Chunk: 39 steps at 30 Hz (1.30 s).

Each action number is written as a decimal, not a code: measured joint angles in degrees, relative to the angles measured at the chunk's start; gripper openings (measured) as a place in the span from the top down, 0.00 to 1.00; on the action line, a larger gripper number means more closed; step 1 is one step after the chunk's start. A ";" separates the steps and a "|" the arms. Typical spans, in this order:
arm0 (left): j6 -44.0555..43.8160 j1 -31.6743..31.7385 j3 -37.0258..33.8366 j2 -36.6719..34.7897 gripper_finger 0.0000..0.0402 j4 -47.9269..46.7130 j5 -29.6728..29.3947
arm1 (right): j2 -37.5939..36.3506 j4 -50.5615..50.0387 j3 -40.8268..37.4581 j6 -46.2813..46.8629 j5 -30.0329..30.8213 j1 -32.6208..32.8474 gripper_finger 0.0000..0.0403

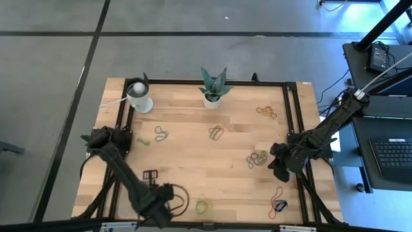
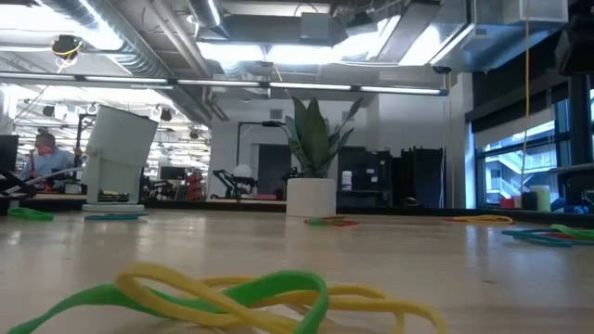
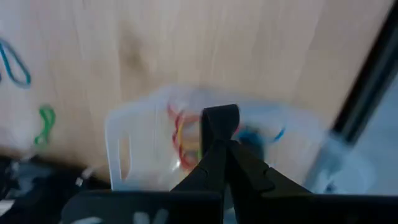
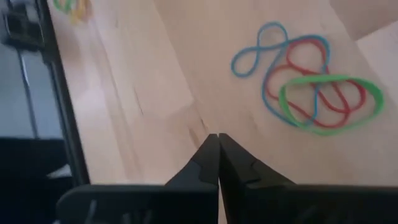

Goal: Pick and place rubber bands into bin
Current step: Put the black rubber band into the transparent bin, then put the red rubber band into the transparent bin

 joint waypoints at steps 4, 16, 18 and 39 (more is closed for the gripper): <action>1.05 -2.99 -4.33 0.00 0.99 0.20 0.19 | 0.00 3.17 0.00 1.74 0.90 -1.42 1.00; -1.51 -7.84 -26.56 -16.12 0.99 16.75 -2.38 | 0.44 13.29 0.00 4.87 4.84 -4.60 1.00; -1.82 -7.81 -31.78 -18.87 0.99 22.12 -2.13 | 0.92 14.24 0.00 5.03 6.44 -4.89 1.00; -1.71 -4.44 -43.26 -30.42 0.69 31.21 0.07 | 6.12 16.42 0.02 10.78 7.36 -5.50 1.00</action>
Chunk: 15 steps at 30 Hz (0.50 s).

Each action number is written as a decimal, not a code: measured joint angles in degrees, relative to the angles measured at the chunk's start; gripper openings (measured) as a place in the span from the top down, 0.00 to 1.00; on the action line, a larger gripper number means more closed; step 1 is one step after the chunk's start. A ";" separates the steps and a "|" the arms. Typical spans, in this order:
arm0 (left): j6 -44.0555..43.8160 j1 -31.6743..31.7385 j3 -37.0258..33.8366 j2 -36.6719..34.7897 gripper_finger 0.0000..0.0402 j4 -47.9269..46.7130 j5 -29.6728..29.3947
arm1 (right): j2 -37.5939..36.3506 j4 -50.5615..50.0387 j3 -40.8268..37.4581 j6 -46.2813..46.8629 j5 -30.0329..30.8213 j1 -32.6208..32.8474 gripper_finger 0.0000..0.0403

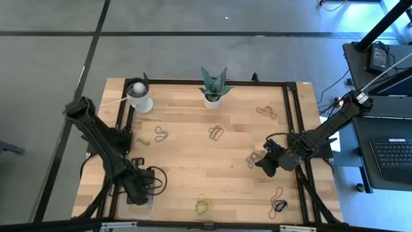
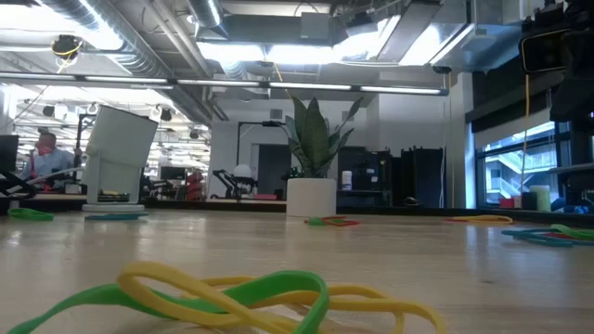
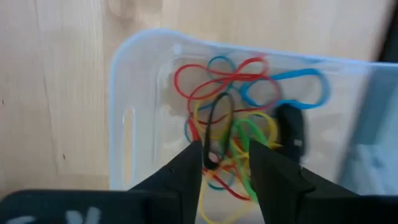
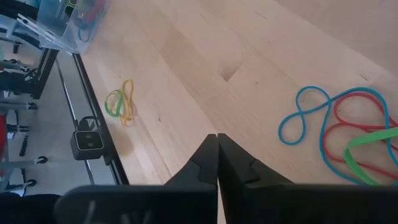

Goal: Pick and place rubber bands into bin
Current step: Put the red rubber band into the transparent bin

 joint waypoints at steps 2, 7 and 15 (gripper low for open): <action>-0.08 0.02 0.00 -3.32 0.67 -0.07 -0.17 | 0.00 -0.02 0.00 -0.07 -0.02 0.00 1.00; -1.05 1.50 0.04 -11.37 0.67 -0.07 -4.62 | 0.00 -0.04 0.00 -5.28 -0.09 -1.61 1.00; 5.67 9.87 2.92 -18.57 0.74 0.09 -13.95 | 0.25 -7.67 2.19 -19.10 -5.97 -8.16 1.00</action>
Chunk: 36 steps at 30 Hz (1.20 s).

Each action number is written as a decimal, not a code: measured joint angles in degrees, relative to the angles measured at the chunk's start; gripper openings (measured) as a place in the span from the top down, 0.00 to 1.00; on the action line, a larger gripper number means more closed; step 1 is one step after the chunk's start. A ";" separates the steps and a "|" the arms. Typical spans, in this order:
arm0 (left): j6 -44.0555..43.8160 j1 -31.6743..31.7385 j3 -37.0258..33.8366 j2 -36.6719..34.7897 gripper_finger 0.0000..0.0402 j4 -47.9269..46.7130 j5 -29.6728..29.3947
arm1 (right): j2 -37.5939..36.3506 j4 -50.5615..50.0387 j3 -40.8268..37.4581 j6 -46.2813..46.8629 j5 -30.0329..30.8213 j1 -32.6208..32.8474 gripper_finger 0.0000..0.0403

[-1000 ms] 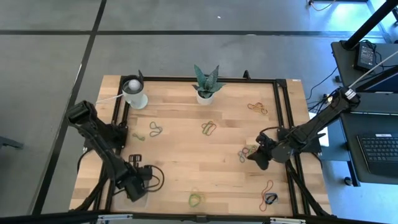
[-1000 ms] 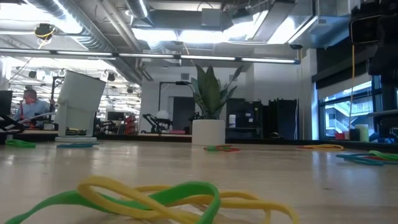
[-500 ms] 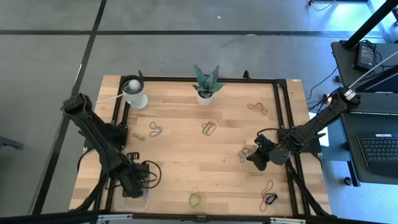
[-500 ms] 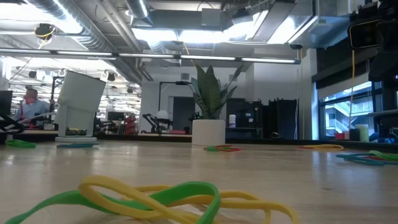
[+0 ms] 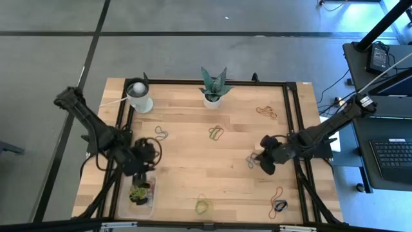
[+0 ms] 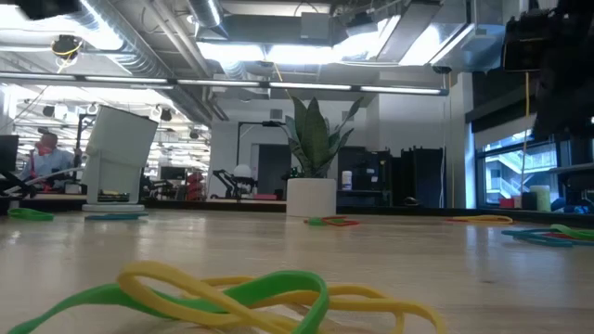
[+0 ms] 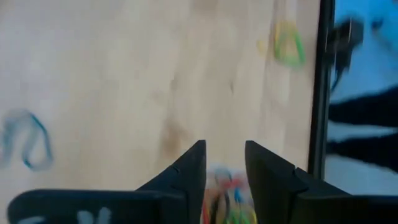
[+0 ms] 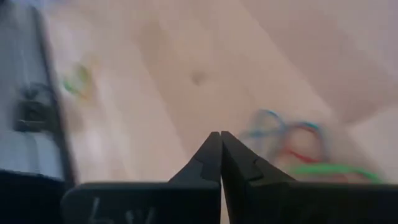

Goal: Pick and place rubber bands into bin
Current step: Put the red rubber band into the transparent bin

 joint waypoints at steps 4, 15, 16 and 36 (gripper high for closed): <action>6.60 5.77 3.96 0.59 0.78 0.42 -3.09 | 1.67 -17.31 6.18 -7.09 -2.66 -3.53 1.00; 16.32 20.78 6.79 4.54 0.85 8.47 -3.93 | 4.75 -38.27 13.31 -21.40 -4.92 -10.74 0.91; 17.26 21.57 6.79 5.08 0.85 9.57 -3.91 | 5.02 -37.30 12.79 -22.13 -5.70 -11.18 0.88; 18.47 24.91 6.77 14.04 0.85 19.95 -2.48 | 13.04 -14.90 -0.01 -30.52 -10.82 -14.73 0.68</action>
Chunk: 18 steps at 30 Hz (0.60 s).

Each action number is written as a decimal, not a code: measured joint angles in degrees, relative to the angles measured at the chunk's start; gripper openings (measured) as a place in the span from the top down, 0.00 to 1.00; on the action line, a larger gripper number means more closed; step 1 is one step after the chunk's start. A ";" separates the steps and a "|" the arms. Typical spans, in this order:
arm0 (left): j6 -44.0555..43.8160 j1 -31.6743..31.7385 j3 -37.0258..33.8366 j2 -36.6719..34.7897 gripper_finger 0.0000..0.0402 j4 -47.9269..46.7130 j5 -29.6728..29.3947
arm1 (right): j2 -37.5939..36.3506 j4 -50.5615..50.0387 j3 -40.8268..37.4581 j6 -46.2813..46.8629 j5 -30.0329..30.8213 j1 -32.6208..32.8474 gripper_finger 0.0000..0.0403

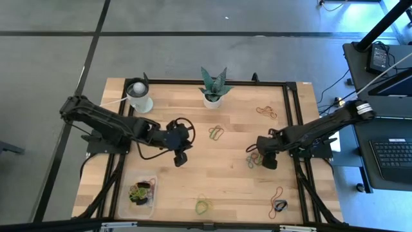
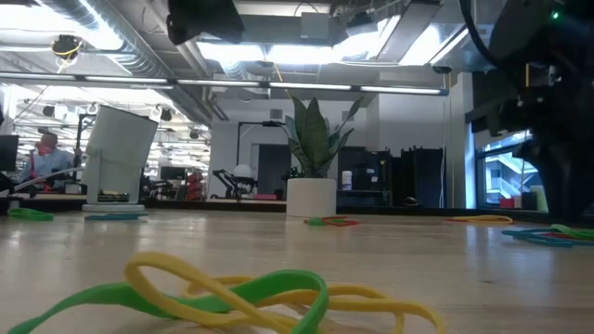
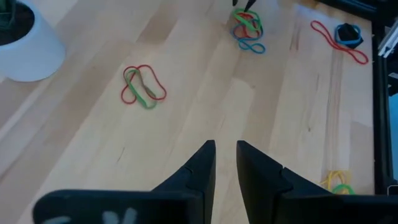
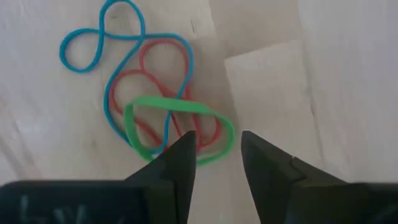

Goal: Pick and place rubber bands into bin
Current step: Put the red rubber band into the transparent bin

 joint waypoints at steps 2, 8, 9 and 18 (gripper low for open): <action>0.01 0.05 0.00 0.32 0.85 0.10 0.00 | 0.61 0.57 -0.65 0.03 0.04 -0.04 0.71; -0.03 0.15 0.00 0.33 0.85 0.28 -0.37 | 2.17 5.50 -3.76 0.97 0.11 -0.04 0.81; -0.08 0.15 0.00 0.33 0.85 0.38 -0.42 | 2.26 6.16 -4.28 1.44 0.07 -0.05 0.83; -3.01 0.13 0.00 0.33 0.85 0.83 -0.47 | 0.29 -2.27 -0.06 1.33 -0.64 0.00 0.99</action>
